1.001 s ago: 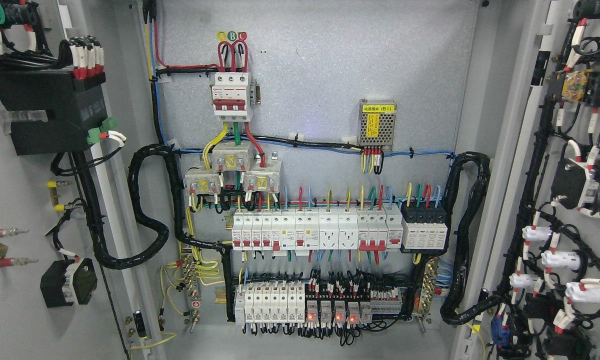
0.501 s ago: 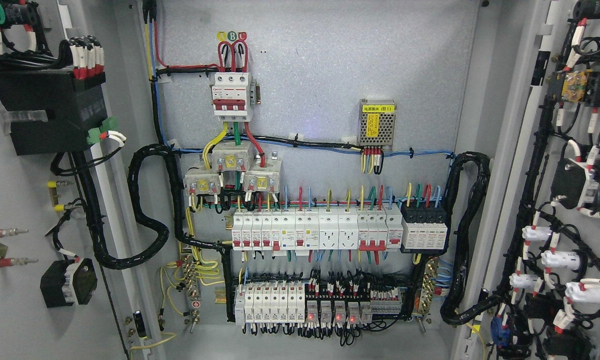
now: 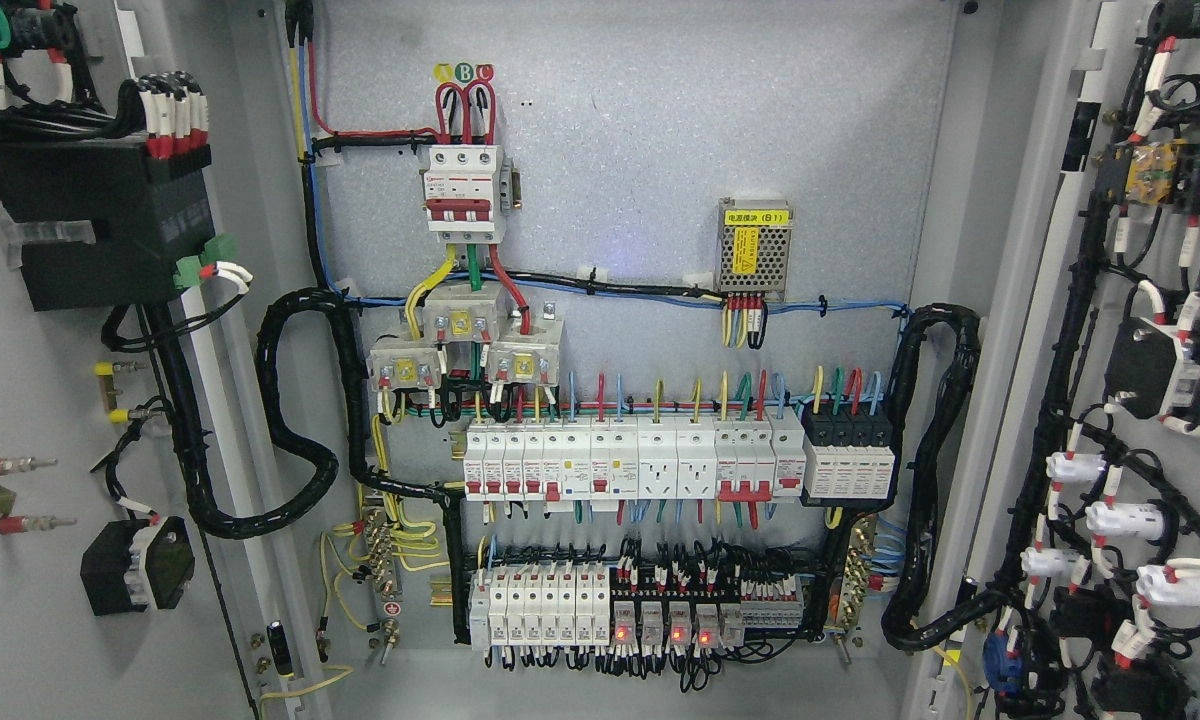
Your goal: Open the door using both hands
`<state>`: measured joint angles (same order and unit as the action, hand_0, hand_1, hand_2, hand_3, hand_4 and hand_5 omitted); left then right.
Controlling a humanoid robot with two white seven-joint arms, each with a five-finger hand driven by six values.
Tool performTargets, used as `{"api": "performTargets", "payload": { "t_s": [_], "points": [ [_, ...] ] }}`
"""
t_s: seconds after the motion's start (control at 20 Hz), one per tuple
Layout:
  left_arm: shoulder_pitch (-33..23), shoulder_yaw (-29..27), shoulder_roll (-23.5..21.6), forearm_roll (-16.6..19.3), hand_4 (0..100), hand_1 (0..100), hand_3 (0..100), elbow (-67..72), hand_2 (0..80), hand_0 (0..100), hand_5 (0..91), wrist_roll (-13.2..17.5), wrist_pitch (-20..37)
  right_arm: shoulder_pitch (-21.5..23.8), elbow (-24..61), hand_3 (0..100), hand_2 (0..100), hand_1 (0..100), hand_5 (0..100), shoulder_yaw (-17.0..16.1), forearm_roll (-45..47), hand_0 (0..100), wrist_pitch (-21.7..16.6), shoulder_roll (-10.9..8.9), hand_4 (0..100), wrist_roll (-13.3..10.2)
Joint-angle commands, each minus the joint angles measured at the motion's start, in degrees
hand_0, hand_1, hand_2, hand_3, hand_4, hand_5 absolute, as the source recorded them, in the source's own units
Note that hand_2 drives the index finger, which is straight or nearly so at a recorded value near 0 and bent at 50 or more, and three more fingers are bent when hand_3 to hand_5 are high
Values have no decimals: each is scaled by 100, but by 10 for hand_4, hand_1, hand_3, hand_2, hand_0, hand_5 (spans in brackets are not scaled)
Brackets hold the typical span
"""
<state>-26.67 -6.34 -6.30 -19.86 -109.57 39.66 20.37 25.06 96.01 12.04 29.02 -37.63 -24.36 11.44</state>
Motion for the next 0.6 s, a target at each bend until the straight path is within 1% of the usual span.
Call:
{"api": "performTargets", "payload": {
  "t_s": [0.0, 0.1, 0.2, 0.35, 0.55],
  "points": [
    [180, -675, 15, -237, 36, 0, 27, 217, 28, 296, 0, 33, -366, 139, -73, 0, 0, 0, 0, -70, 7, 218, -8, 1, 0, 17],
    [276, -859, 15, -237, 36, 0, 27, 366, 28, 296, 0, 173, -559, 140, -231, 0, 0, 0, 0, -131, 7, 218, -8, -16, 0, 17],
    [294, -1053, 32, -237, 36, 0, 27, 419, 28, 296, 0, 296, -726, 131, -407, 0, 0, 0, 0, -315, 16, 218, -8, -25, 0, 25],
    [277, -1290, 59, -237, 37, 0, 27, 402, 28, 296, 0, 305, -797, 122, -478, 0, 0, 0, 0, -518, 16, 218, 1, -25, 0, 34],
    [233, -1668, 138, -237, 36, 0, 28, 401, 27, 296, 0, 314, -789, 122, -478, 0, 0, 0, 0, -571, 16, 218, -8, -60, 0, 34]
  ]
}}
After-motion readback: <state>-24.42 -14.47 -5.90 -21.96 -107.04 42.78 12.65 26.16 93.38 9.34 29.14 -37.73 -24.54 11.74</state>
